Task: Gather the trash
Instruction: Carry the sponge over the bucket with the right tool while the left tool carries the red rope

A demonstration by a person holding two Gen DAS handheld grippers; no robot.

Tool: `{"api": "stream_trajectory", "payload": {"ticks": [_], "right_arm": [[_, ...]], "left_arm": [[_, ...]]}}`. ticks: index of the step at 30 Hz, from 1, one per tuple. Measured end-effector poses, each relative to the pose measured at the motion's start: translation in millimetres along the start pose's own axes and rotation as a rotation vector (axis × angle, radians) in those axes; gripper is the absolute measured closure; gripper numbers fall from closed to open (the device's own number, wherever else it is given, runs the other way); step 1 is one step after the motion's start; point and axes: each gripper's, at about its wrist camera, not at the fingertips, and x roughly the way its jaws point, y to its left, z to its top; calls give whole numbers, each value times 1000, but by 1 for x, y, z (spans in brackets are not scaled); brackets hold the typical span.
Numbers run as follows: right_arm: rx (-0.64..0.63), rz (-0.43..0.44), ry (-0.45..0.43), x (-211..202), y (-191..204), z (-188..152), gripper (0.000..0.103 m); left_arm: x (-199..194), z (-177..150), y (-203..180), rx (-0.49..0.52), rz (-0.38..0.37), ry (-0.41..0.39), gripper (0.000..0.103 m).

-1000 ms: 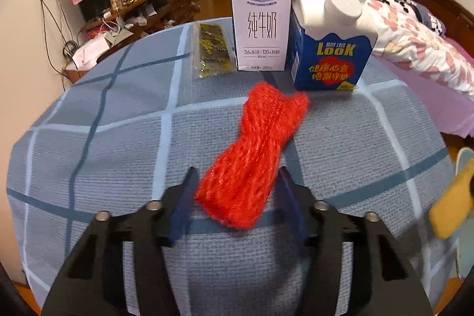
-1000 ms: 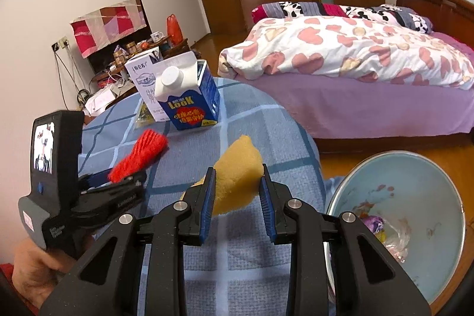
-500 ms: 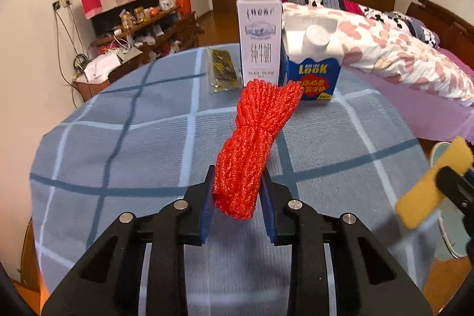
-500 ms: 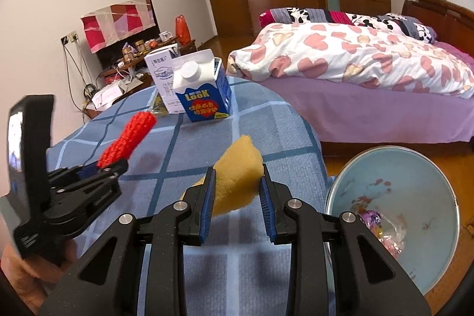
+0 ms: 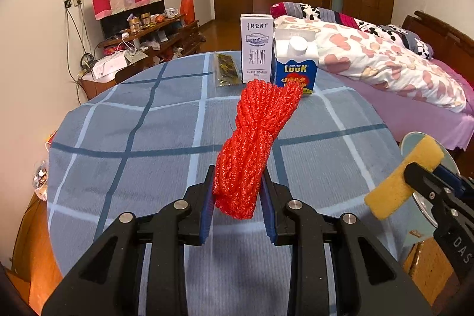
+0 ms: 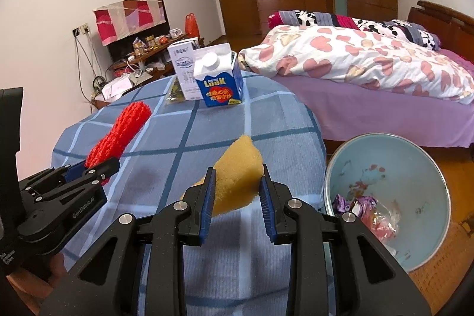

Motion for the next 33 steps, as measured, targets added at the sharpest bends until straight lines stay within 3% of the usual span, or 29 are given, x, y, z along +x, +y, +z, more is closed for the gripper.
{"api": "stream_trajectory", "payload": {"ticks": [13, 33], "right_arm": [[-6, -16, -7, -33, -10, -19, 74], [53, -132, -32, -68, -59, -37, 74]], "left_arm": [[-39, -19, -19, 32, -31, -33, 75], [-62, -26, -50, 101, -84, -56, 75]]}}
